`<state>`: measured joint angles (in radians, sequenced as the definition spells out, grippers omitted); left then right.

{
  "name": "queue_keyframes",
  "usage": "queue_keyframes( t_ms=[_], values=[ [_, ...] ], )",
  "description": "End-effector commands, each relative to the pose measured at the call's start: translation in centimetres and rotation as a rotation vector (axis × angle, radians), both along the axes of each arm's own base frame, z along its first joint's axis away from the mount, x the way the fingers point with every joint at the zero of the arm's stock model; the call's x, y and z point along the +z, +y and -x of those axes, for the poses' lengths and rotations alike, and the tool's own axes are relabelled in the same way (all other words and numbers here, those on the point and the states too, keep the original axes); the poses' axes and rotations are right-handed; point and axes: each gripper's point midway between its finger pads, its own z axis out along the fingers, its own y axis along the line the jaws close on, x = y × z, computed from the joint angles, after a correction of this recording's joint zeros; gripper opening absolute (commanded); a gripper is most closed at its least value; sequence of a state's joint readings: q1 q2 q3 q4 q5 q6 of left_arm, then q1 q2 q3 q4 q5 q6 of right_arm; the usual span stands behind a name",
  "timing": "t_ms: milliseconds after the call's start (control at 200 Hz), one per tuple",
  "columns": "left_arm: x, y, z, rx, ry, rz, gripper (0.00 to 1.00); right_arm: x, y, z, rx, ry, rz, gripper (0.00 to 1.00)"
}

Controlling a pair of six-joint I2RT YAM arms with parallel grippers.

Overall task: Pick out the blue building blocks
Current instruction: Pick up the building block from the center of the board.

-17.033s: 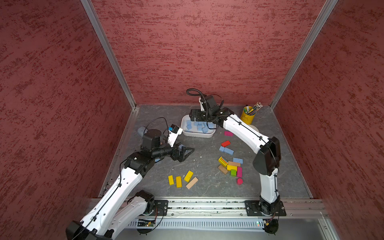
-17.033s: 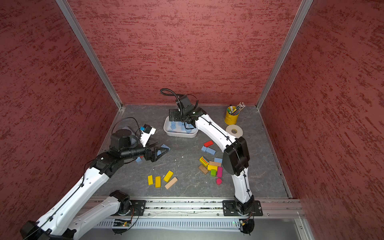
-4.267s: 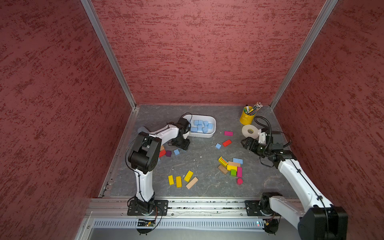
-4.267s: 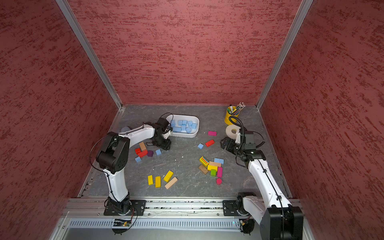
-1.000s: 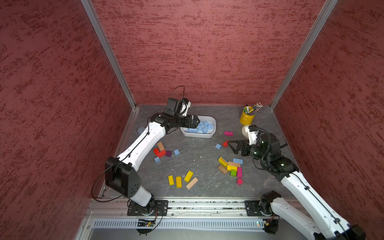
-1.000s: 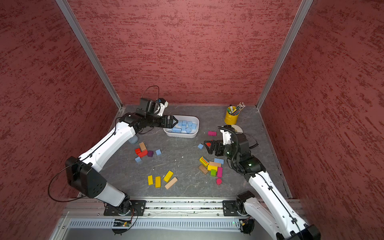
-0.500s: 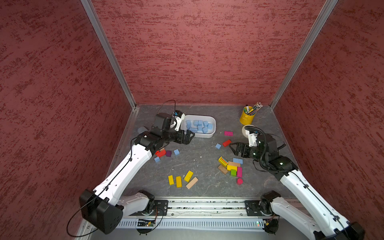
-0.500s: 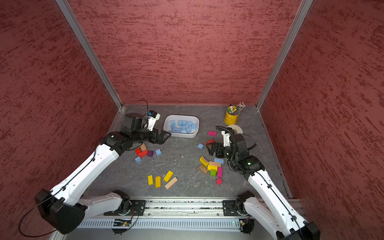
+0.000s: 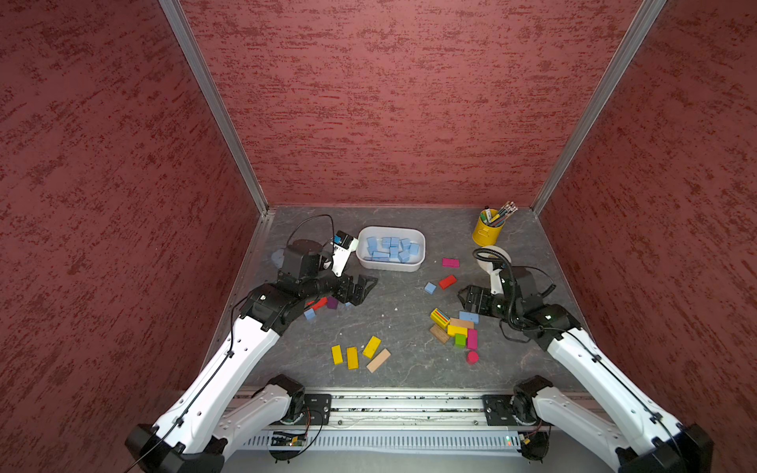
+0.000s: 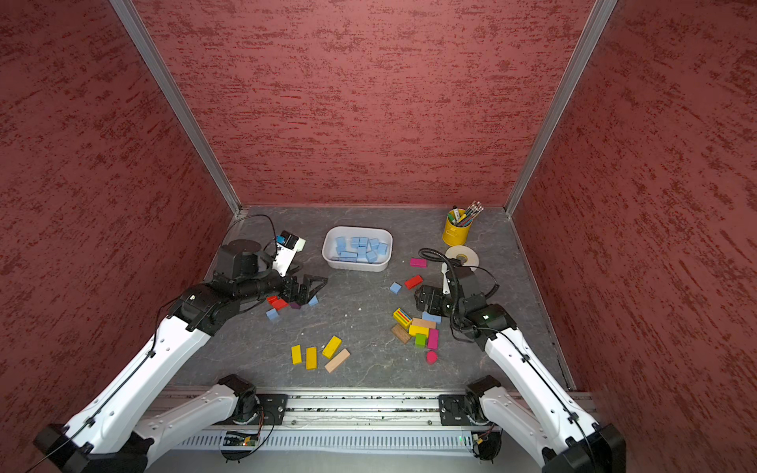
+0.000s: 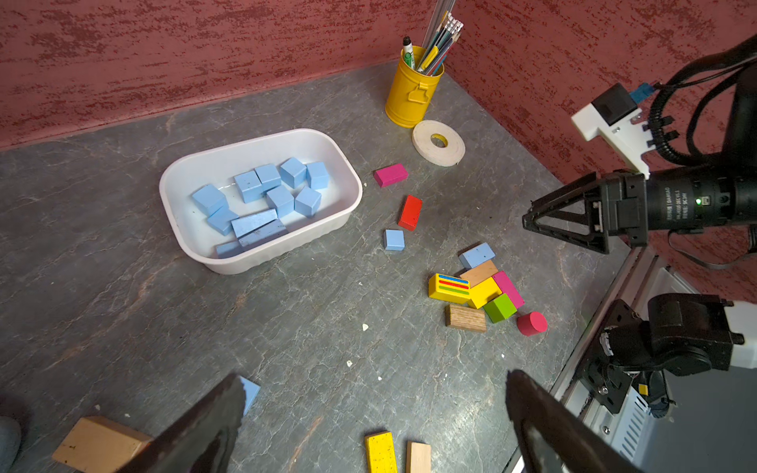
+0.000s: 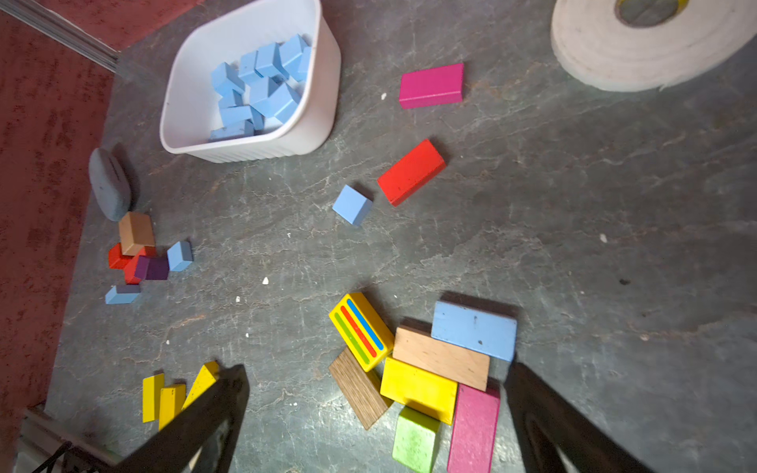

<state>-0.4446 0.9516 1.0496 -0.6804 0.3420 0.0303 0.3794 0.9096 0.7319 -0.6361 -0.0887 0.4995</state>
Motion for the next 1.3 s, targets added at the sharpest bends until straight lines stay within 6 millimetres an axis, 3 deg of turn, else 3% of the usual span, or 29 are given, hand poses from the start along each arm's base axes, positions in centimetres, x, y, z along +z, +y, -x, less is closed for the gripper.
queue_keyframes(
  t_ms=[0,636,1292],
  values=[
    [-0.1,-0.3,1.0,-0.060,-0.032,-0.013,1.00,-0.3,-1.0,0.0,-0.057,0.022,0.049,0.99],
    [-1.7,0.6,1.3,-0.048,-0.112,-0.048,1.00,-6.0,-3.0,0.4,-0.209,0.185,0.209,0.99],
    [-2.0,1.1,1.4,-0.030,-0.113,-0.063,1.00,-10.7,-2.7,-0.5,-0.218,0.243,0.319,0.95]
  ],
)
